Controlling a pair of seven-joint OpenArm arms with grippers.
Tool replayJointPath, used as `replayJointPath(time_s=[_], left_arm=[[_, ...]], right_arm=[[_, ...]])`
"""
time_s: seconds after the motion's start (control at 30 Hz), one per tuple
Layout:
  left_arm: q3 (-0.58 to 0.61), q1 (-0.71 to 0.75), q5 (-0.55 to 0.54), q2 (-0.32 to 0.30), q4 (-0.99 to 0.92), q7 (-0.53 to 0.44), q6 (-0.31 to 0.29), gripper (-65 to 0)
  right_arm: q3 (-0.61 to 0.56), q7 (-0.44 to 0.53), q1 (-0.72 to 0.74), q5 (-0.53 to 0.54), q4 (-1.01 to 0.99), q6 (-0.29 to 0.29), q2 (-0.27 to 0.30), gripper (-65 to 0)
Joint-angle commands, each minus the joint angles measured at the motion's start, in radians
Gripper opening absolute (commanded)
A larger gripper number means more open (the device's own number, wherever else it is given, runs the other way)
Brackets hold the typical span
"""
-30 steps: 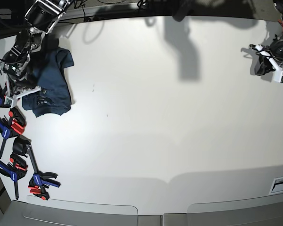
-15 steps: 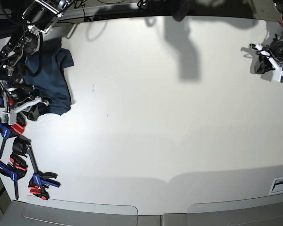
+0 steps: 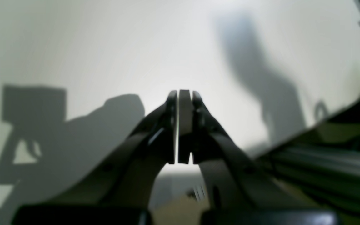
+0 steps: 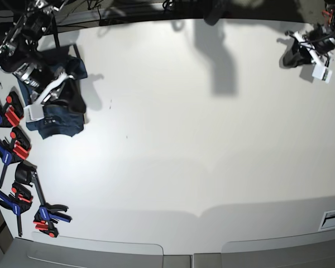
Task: Fold the T-shirt properly
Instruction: 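Open the right gripper and lift it away from the shirt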
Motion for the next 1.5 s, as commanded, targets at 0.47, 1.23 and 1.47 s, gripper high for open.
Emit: replayJointPath(time_s=[0.47,1.23,1.47], left_arm=[[-0.006,0.233,-0.334,-0.023,0.018,0.322,-0.012,-65.0],[-0.006,0.486,-0.334,-0.023,0.018,0.322,-0.012,-65.0],[-0.006,0.542,-0.335,-0.022,0.018,0.322,-0.012,-65.0]], right_arm=[[0.001,0.008,-0.399,0.273,0.067,0.006,0.106,-65.0],[-0.009,0.008,-0.546,0.273,0.067,0.006,0.188,-65.0],[-0.009,0.008,-0.605,0.273,0.067,0.006,0.187,-65.0]])
